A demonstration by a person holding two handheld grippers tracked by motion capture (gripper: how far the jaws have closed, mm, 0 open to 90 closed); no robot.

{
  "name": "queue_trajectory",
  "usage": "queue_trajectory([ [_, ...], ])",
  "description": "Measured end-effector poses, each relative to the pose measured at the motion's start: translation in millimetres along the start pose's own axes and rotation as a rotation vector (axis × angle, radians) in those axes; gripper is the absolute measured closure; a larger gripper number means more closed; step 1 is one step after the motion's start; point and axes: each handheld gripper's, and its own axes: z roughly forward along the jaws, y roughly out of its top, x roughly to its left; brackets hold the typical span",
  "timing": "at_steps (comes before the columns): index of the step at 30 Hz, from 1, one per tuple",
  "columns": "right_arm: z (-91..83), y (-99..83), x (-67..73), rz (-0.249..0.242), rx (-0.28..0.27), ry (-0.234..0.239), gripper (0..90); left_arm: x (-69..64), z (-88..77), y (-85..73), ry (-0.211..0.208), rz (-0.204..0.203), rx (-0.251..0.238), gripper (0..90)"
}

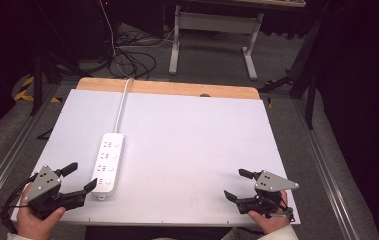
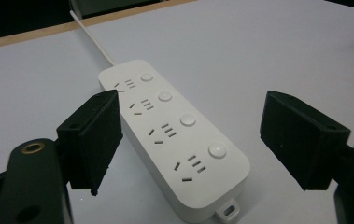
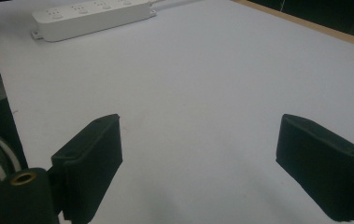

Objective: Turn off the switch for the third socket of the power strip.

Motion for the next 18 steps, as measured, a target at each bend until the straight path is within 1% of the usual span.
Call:
queue_trajectory([
  [1, 0.0, 0.0, 0.1, 0.001, 0.0, 0.001, 14.6, -0.5, 0.2, 0.5, 0.0, -0.007, -0.002, 22.6],
  [3, 0.0, 0.1, 0.4, 0.0, 0.0, 0.0, 14.6, -0.5, 0.4, 2.5, 0.005, -0.008, 0.003, 23.9],
  [4, 0.2, 0.2, 0.4, -0.001, 0.001, 0.0, 14.6, -0.4, 0.4, 4.1, 0.0, -0.008, 0.005, 24.3],
  [6, 1.0, 0.2, 0.3, -0.003, 0.003, 0.001, 14.6, -0.4, 0.5, 8.2, 0.002, -0.01, 0.009, 24.7],
  [10, 2.4, 0.2, 0.6, -0.004, 0.01, 0.006, 14.6, 0.2, 2.8, 13.5, -0.014, -0.017, 0.015, 26.1],
  [11, 2.4, 0.2, 0.7, -0.004, 0.01, 0.006, 14.6, 1.1, 5.4, 17.1, -0.027, -0.016, 0.025, 26.1],
  [14, 2.3, 0.2, 0.6, -0.005, 0.011, 0.003, 14.6, 1.5, 8.2, 21.1, -0.024, -0.01, 0.03, 26.1],
  [15, 2.7, -0.1, 0.3, -0.005, 0.011, 0.005, 14.6, 1.4, 9.5, 23.2, -0.024, -0.013, 0.029, 26.2],
  [16, 2.7, -0.1, 0.4, -0.005, 0.014, 0.006, 14.6, 2.3, 11.6, 27.3, -0.024, -0.007, 0.03, 26.3],
  [17, 2.8, -0.1, 0.5, -0.005, 0.015, 0.006, 14.6, 1.9, 12.8, 29.1, -0.031, -0.016, 0.033, 26.4],
  [18, 2.8, -0.1, 0.5, -0.006, 0.015, 0.006, 14.6, 1.9, 14.2, 30.6, -0.03, -0.016, 0.033, 26.5],
])
